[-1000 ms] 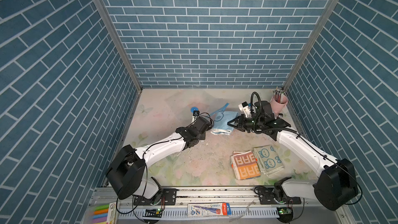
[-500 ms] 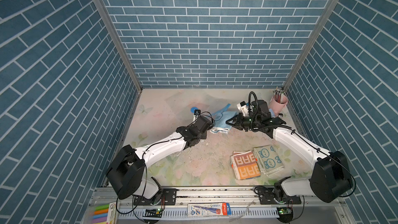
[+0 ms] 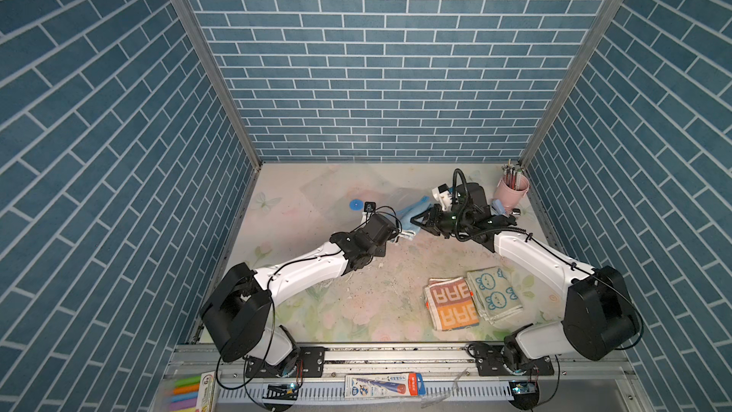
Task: Place the folded towel into the vacuum bag
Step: Place the towel in the vacuum bag.
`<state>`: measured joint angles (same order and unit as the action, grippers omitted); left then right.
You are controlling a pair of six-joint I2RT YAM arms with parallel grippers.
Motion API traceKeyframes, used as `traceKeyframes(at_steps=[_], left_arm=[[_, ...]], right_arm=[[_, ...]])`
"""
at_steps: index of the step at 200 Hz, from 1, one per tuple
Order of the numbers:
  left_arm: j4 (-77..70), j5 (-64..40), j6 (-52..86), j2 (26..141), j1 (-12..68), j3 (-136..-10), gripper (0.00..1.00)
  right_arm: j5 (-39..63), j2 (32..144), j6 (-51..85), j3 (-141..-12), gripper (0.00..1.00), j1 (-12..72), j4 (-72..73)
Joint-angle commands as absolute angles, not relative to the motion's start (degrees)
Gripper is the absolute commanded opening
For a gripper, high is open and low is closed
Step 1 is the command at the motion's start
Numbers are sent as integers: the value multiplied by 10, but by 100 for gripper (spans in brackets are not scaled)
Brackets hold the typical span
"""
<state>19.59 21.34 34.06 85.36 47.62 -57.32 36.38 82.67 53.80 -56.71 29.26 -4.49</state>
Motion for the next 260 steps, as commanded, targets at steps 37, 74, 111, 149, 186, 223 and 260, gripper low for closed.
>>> traceKeyframes(at_steps=[37, 74, 111, 149, 186, 223, 260], left_arm=[[211, 204, 363, 868, 476, -592, 0], [208, 189, 373, 869, 472, -596, 0], [216, 183, 369, 858, 472, -607, 0], [222, 180, 369, 843, 472, -609, 0], [217, 167, 375, 847, 473, -606, 0], [214, 163, 377, 853, 472, -607, 0], [212, 160, 377, 856, 472, -606, 0]], right_arm=[[365, 801, 539, -593, 0, 309, -28], [376, 778, 532, -584, 0, 314, -41], [347, 785, 521, -567, 0, 314, -64], [320, 828, 546, -569, 0, 313, -40], [327, 859, 575, -590, 0, 324, 4], [337, 859, 571, -604, 0, 345, 15], [310, 811, 551, -587, 0, 345, 3]])
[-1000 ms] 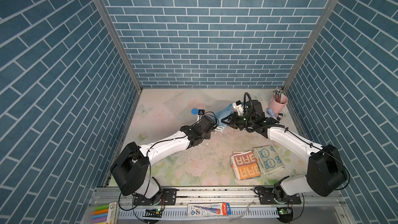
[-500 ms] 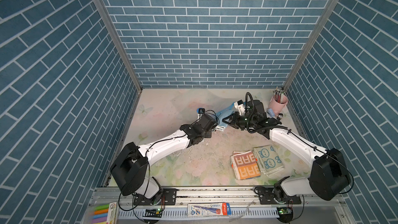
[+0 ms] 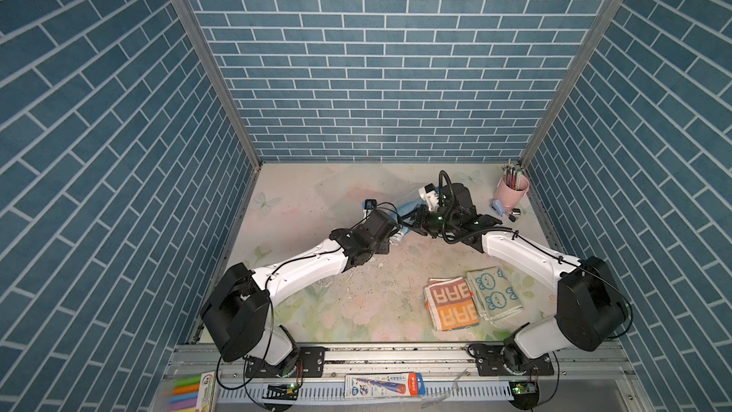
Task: Place the folded towel into the vacuum bag
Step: Place the towel in the vacuum bag.
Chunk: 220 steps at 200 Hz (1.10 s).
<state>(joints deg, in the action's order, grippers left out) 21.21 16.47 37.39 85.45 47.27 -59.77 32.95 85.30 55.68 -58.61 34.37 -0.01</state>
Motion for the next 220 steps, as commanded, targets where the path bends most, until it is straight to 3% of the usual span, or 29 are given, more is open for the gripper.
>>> traceKeyframes(at_steps=[1, 75, 141, 220], left_arm=[[212, 160, 377, 856, 472, -606, 0], [221, 157, 377, 844, 472, -609, 0], [215, 137, 382, 864, 475, -624, 0], [219, 150, 380, 855, 475, -628, 0]], right_arm=[[309, 810, 550, -587, 0, 345, 1], [180, 804, 547, -571, 0, 327, -43], [163, 830, 604, -570, 0, 340, 39], [165, 841, 602, -545, 0, 364, 39]])
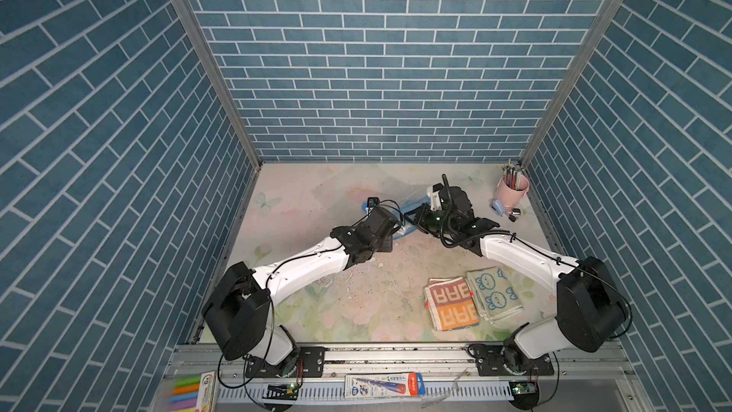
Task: Place the folded towel into the vacuum bag
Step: Place the towel in the vacuum bag.
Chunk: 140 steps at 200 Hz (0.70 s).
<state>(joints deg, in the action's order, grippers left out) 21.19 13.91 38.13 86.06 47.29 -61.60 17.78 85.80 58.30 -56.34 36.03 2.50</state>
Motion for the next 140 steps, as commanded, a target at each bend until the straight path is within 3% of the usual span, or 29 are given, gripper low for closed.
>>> traceKeyframes(at_steps=[1, 18, 35, 62, 93, 140], left_arm=[[219, 151, 380, 855, 475, -628, 0], [218, 156, 380, 855, 475, -627, 0], [218, 158, 380, 856, 474, -626, 0], [216, 160, 377, 858, 474, -627, 0], [218, 163, 375, 858, 474, -628, 0], [222, 167, 373, 850, 474, -627, 0]], right_arm=[[165, 840, 602, -544, 0, 363, 39], [167, 823, 600, -529, 0, 364, 31], [173, 806, 600, -514, 8, 364, 27], [185, 784, 602, -501, 33, 365, 21], [170, 751, 585, -506, 51, 364, -16], [124, 701, 555, -524, 57, 345, -97]])
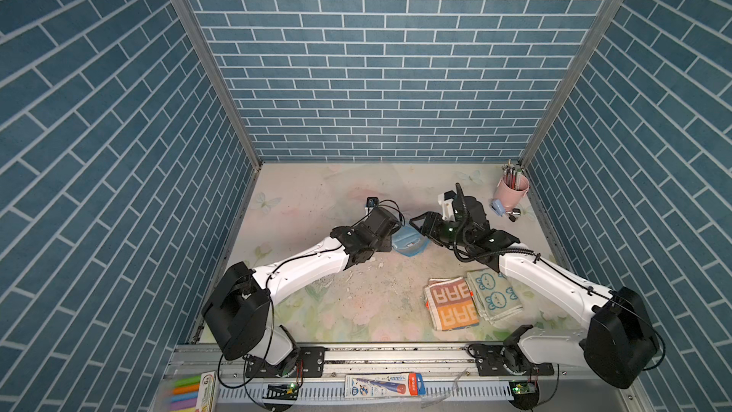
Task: Place the folded towel into the vacuum bag
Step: Place the towel in the vacuum bag, then adjust the vacuum bag at the center of the board.
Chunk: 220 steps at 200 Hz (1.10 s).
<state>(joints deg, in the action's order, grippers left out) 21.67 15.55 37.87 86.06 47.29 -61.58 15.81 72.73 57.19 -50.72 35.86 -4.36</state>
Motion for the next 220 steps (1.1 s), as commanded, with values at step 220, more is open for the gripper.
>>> traceKeyframes(at_steps=[220], left_arm=[[225, 173, 370, 816, 474, -598, 0]], right_arm=[[123, 839, 603, -483, 41, 266, -21]])
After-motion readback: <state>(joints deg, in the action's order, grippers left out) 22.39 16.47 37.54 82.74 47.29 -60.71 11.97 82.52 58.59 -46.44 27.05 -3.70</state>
